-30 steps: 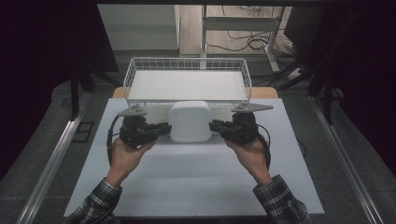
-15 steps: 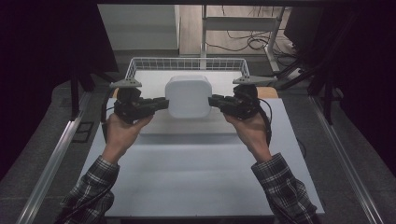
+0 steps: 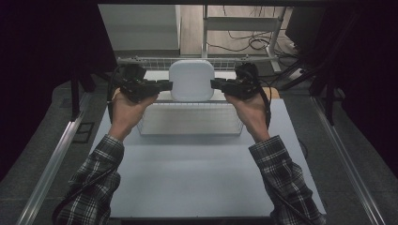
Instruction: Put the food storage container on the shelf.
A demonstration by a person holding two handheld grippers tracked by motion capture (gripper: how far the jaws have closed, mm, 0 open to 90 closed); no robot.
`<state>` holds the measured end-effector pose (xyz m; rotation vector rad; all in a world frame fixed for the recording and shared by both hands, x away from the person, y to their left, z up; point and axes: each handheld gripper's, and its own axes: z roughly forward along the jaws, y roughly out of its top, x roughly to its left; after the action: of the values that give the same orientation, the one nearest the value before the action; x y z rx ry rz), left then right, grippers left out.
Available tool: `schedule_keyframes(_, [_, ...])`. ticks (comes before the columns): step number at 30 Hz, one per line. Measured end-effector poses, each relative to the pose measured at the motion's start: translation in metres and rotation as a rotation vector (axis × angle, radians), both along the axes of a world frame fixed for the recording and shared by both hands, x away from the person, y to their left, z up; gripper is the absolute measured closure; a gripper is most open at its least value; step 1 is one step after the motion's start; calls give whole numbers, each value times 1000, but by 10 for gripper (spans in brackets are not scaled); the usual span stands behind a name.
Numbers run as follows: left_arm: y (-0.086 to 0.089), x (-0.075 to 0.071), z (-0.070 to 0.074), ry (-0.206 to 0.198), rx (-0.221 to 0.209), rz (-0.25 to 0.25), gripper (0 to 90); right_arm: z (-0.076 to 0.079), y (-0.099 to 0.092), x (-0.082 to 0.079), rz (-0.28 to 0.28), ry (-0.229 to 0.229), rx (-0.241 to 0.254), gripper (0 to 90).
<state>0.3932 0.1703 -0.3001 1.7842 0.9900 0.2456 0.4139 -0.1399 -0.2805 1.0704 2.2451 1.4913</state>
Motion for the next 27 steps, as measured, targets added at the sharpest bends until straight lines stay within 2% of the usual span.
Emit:
schedule_keyframes(4, [1,9,-4,19,-2,18,779,-4,4,11,-3,32,-1,776])
schedule_keyframes(10, [4,13,-8,33,3,31,769,-7,8,19,-4,65,-2,771])
schedule_keyframes(15, [7,15,-10,47,-6,27,723,-10,12,25,-1,94,-5,757])
schedule_keyframes(24, [4,25,-8,43,-6,33,622,-10,20,33,-19,95,-13,675])
schedule_keyframes(27, [3,28,-8,46,5,39,617,-10,22,35,-25,95,-17,654])
